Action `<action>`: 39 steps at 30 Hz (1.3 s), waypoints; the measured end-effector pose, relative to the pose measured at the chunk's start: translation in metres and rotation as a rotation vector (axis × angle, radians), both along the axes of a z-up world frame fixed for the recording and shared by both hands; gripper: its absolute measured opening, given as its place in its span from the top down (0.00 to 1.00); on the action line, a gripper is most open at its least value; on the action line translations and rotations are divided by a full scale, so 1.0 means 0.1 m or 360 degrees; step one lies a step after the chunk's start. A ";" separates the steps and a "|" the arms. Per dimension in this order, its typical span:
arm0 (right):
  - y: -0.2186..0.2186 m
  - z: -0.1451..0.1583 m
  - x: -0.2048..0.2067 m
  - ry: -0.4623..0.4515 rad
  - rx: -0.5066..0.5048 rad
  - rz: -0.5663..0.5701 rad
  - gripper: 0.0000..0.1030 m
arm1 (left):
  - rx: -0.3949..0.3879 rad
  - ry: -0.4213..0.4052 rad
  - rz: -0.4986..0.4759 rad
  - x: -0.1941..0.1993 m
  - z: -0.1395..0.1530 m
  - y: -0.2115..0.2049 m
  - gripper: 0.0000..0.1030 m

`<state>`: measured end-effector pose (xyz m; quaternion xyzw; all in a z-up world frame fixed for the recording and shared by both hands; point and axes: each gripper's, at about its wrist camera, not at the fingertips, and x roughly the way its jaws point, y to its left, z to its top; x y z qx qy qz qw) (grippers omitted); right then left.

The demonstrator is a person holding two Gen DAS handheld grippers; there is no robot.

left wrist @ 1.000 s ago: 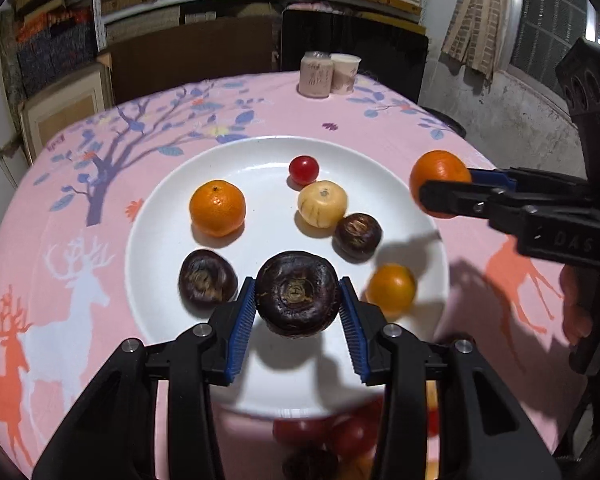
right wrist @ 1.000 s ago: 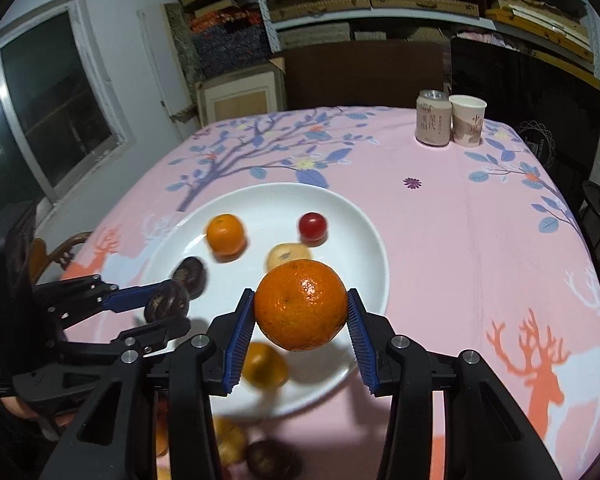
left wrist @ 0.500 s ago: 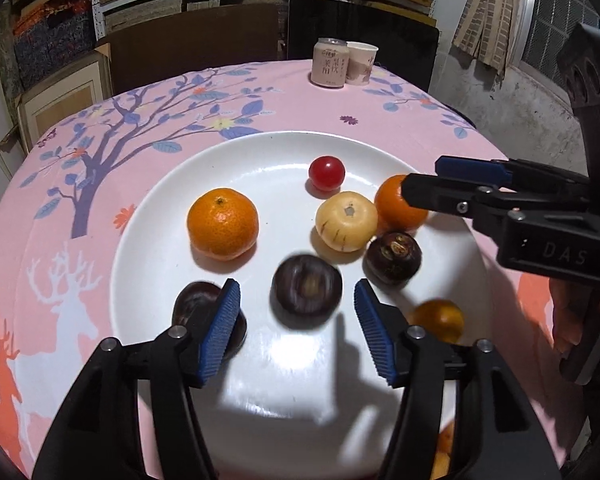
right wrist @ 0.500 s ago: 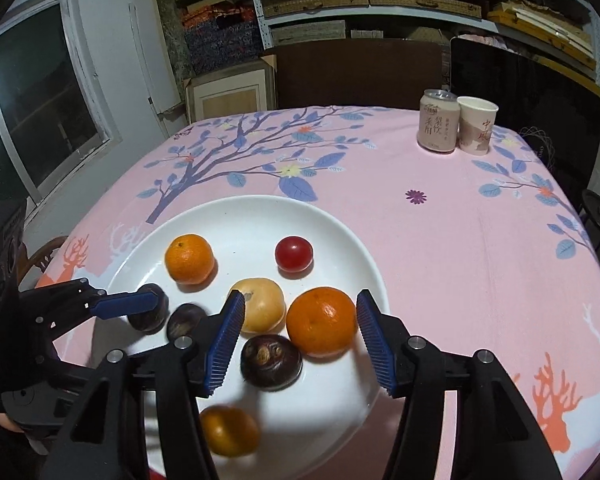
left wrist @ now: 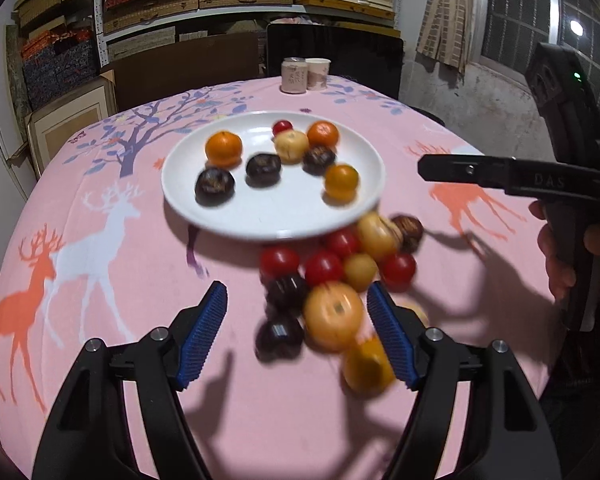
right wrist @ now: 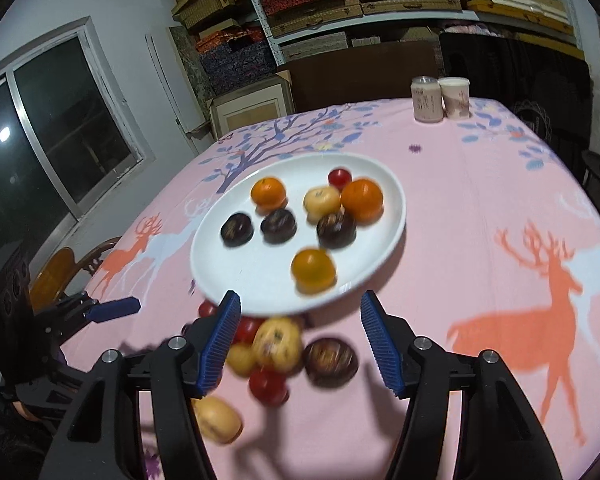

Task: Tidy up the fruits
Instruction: 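Grasp a yellow-orange fruit with the left tool while the right tool grasps a pale striped fruit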

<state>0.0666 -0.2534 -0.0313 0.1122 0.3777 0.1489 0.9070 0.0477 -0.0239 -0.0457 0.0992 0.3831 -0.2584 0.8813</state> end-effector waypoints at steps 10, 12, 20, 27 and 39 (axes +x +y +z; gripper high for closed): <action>-0.01 -0.23 -0.63 0.0073 0.0095 -0.0036 0.38 | 0.0038 0.0084 -0.0045 -0.39 -0.31 -0.15 0.47; 0.00 -0.21 -0.67 0.0063 0.0090 -0.0037 0.38 | 0.0053 0.0086 -0.0061 -0.39 -0.36 -0.22 0.47; 0.06 -0.25 -0.70 0.0067 0.0071 -0.0006 0.38 | 0.0017 0.0171 -0.0056 -0.25 -0.49 -0.31 0.64; 0.22 -0.43 -0.67 0.0151 0.0009 0.0071 0.38 | -0.0078 0.0154 -0.0044 -0.29 -0.44 -0.17 0.65; 0.84 -0.51 -0.59 0.0104 -0.0234 0.0308 0.38 | -0.0121 0.0130 0.0124 -0.40 -0.29 0.33 0.65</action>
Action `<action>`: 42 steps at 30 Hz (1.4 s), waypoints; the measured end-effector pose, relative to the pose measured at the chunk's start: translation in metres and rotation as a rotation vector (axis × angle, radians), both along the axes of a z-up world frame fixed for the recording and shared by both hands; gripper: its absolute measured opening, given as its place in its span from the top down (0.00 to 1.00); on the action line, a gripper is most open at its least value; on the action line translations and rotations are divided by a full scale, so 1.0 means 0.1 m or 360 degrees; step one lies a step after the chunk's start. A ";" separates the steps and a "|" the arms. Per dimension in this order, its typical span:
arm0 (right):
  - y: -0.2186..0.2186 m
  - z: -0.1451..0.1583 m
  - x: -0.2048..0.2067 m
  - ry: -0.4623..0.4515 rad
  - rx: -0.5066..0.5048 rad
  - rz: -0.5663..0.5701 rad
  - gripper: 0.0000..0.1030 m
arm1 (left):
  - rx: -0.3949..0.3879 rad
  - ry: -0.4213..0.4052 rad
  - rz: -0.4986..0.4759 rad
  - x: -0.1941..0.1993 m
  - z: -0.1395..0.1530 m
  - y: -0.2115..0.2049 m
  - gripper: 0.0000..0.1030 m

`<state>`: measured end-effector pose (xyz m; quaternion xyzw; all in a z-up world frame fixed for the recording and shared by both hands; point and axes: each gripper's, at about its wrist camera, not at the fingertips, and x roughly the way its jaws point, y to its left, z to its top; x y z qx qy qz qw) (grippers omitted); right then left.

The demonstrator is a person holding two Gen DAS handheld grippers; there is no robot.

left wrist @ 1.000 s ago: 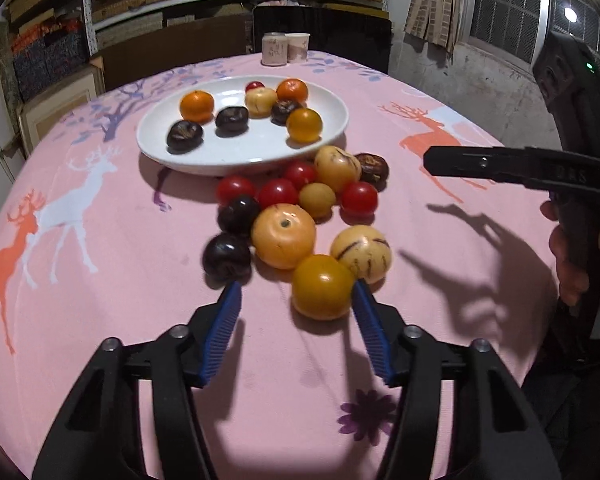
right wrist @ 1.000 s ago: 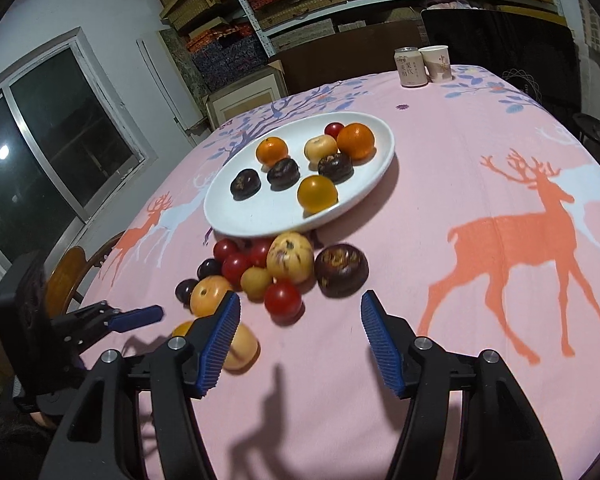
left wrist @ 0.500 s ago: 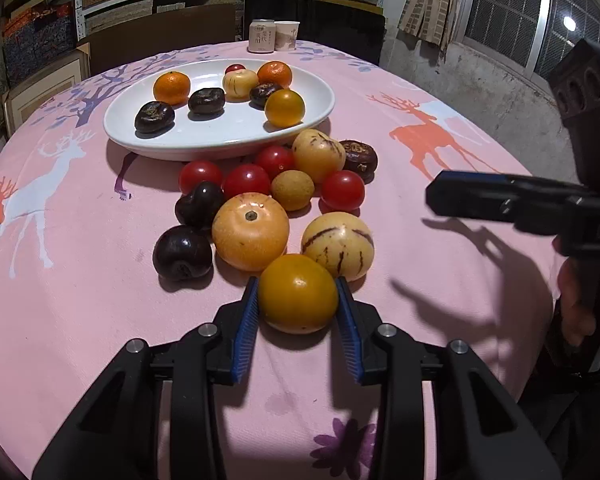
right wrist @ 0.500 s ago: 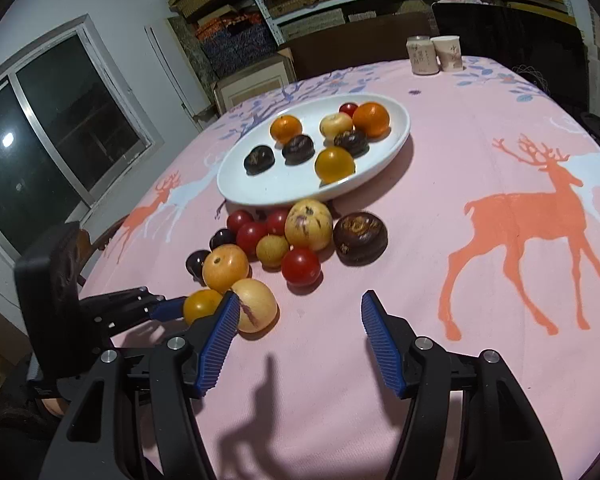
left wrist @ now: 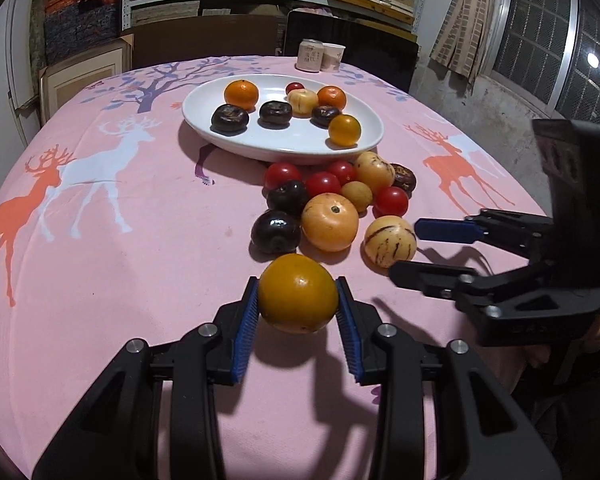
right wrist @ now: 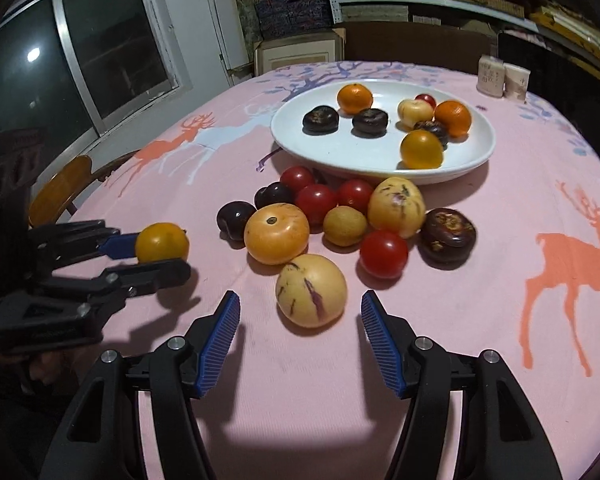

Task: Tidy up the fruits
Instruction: 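Grasp a yellow-orange fruit with the left tool while the right tool grasps a pale striped fruit, then carry both fruits onto the white plate and open both tools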

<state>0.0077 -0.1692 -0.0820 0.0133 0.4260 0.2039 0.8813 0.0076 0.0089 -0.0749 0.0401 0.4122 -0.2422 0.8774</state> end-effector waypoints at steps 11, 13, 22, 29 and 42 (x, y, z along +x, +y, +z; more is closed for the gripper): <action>0.06 -0.08 0.07 -0.0004 -0.0050 -0.0061 0.61 | -0.0019 0.0044 -0.0026 -0.01 -0.11 -0.05 0.65; 0.05 -0.07 0.04 -0.0026 -0.0048 -0.0072 0.61 | -0.0014 0.0044 -0.0018 -0.02 -0.11 -0.05 0.65; -0.17 -0.01 -0.12 -0.0100 0.0007 -0.0144 0.61 | 0.0000 0.0033 0.0004 -0.04 -0.08 -0.11 0.65; -0.39 0.15 -0.11 -0.0135 0.0042 -0.0210 0.61 | -0.0002 -0.0015 -0.0006 0.00 0.08 -0.13 0.65; -0.76 0.78 0.60 -0.0284 0.0006 -0.0301 0.61 | 0.0040 -0.0106 -0.0034 0.90 0.57 -0.46 0.65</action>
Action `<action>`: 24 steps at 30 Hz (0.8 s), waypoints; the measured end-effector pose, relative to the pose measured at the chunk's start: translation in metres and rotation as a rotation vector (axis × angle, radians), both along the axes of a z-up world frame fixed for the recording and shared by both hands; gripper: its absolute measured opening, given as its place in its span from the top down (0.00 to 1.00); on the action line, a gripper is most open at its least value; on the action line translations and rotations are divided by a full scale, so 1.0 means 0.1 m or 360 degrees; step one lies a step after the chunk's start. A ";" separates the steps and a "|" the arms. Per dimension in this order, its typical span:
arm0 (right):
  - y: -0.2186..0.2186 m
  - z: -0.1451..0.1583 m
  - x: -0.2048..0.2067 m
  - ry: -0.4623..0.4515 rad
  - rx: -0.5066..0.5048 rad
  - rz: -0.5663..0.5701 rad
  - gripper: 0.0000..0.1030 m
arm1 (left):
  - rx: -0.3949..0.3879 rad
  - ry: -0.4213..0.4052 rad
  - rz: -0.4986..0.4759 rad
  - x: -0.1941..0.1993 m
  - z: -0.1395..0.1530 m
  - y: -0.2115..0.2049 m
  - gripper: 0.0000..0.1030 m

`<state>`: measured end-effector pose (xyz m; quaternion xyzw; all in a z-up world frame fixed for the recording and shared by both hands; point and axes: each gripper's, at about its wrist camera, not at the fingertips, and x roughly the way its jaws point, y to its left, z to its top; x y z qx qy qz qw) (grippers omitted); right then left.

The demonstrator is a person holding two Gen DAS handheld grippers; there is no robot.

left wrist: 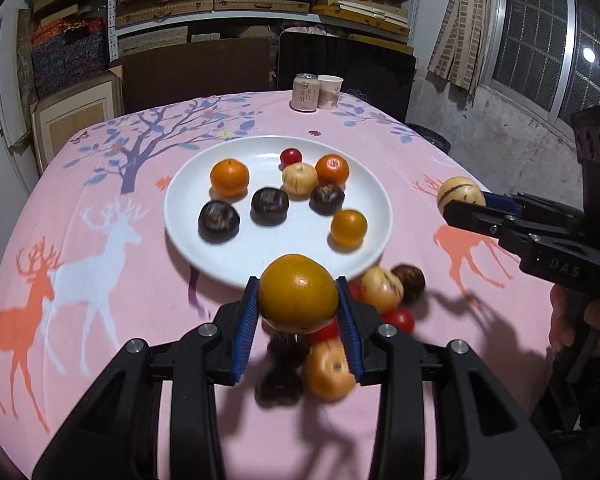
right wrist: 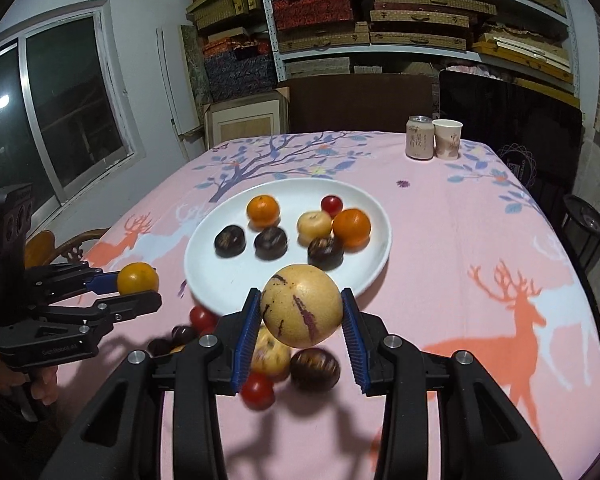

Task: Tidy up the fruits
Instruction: 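Carry both fruits onto the white plate and open both tools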

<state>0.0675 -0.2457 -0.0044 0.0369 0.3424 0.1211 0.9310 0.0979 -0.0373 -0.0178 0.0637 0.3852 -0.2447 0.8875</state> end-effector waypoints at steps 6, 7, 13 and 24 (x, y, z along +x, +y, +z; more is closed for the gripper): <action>-0.02 -0.11 0.58 0.0038 -0.0061 -0.0013 0.61 | 0.0075 0.0059 0.0001 0.55 -0.22 -0.30 0.64; 0.00 -0.16 0.66 0.0050 -0.0078 -0.0021 0.61 | 0.0086 0.0081 0.0007 0.63 -0.28 -0.33 0.64; -0.01 -0.46 1.10 0.0148 -0.0109 -0.0028 0.60 | 0.0140 0.0172 0.0047 0.97 -0.55 -0.42 0.64; 0.01 -0.22 0.77 -0.0007 -0.0074 -0.0024 0.39 | 0.0036 0.0036 0.0088 0.70 -0.25 -0.21 0.33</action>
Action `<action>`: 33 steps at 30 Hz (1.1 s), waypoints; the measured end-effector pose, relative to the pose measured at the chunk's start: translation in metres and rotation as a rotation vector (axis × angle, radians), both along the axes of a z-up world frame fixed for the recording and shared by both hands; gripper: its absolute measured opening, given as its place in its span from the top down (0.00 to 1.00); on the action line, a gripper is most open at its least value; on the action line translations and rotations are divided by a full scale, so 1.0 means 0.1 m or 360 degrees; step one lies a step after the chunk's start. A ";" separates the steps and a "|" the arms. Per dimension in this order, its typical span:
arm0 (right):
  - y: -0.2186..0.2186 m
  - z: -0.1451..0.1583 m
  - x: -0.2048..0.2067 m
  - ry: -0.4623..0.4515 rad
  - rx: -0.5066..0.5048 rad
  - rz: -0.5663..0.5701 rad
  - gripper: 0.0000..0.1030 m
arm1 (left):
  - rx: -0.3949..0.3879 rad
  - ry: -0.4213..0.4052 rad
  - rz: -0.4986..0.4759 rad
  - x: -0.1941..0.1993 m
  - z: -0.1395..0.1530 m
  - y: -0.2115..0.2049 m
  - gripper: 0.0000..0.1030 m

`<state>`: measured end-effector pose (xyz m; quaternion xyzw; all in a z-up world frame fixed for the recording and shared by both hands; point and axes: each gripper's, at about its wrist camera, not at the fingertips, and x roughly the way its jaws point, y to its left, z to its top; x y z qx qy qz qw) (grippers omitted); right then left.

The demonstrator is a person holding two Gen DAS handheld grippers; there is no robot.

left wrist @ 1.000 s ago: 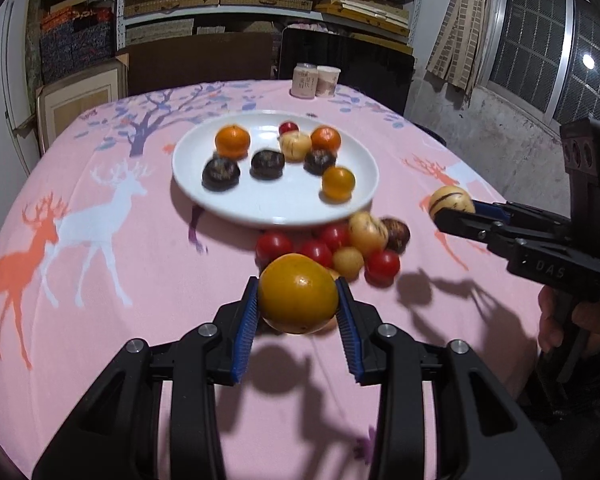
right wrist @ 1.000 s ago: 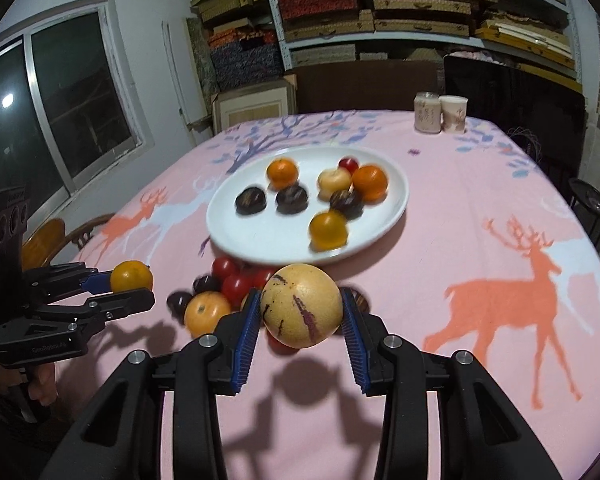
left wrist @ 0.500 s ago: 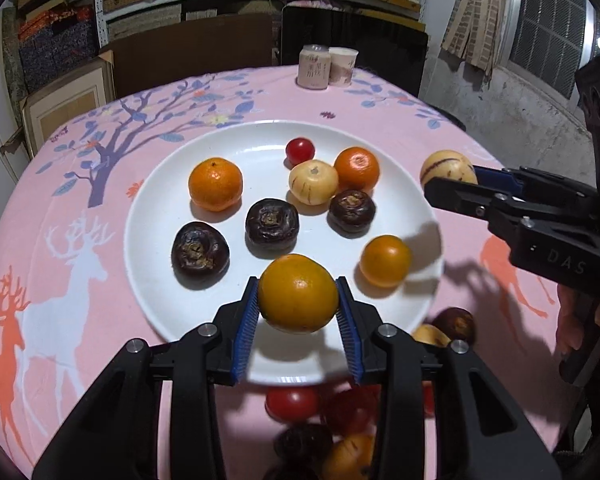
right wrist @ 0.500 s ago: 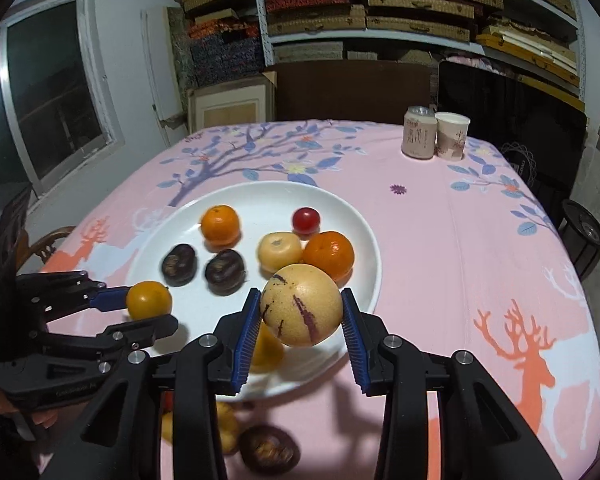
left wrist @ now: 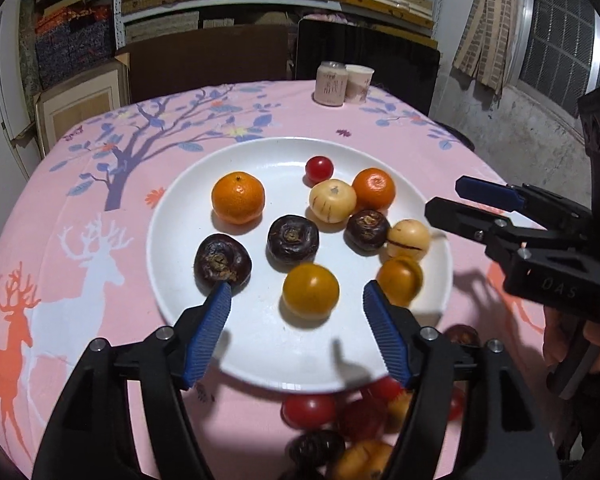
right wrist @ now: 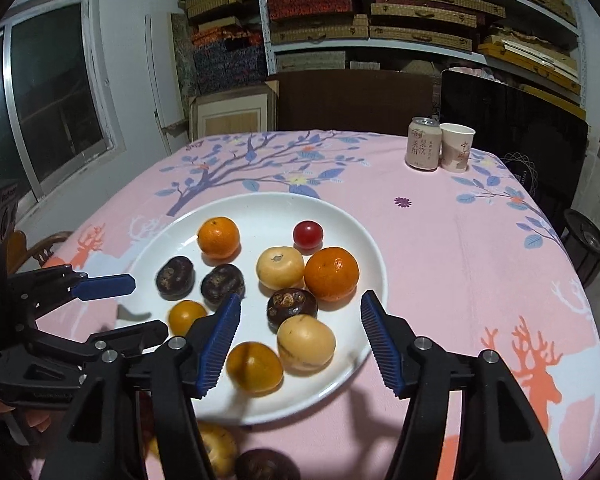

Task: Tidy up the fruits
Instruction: 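Carry both fruits onto the white plate and open both tools, then grasp a dark purple fruit with the left tool while the right tool grasps a red cherry tomato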

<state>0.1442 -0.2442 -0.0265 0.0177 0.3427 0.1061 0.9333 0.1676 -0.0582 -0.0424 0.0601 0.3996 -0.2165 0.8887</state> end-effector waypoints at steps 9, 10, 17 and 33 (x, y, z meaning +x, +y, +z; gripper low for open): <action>-0.09 0.00 -0.90 0.0005 0.0122 -0.0027 0.39 | 0.0101 -0.0046 -0.0174 -1.03 -0.10 0.16 0.31; -0.09 -0.03 -1.00 0.0007 0.0146 -0.0035 0.39 | 0.0119 -0.0062 -0.0186 -1.12 -0.13 0.16 0.31; 0.00 -0.24 -1.37 0.0075 0.0261 -0.0048 0.39 | 0.0191 -0.0084 -0.0148 -1.35 -0.32 0.18 0.31; 0.03 -0.34 -1.49 0.0105 0.0271 -0.0057 0.38 | 0.0266 0.0044 0.0012 -0.98 -0.48 0.40 0.33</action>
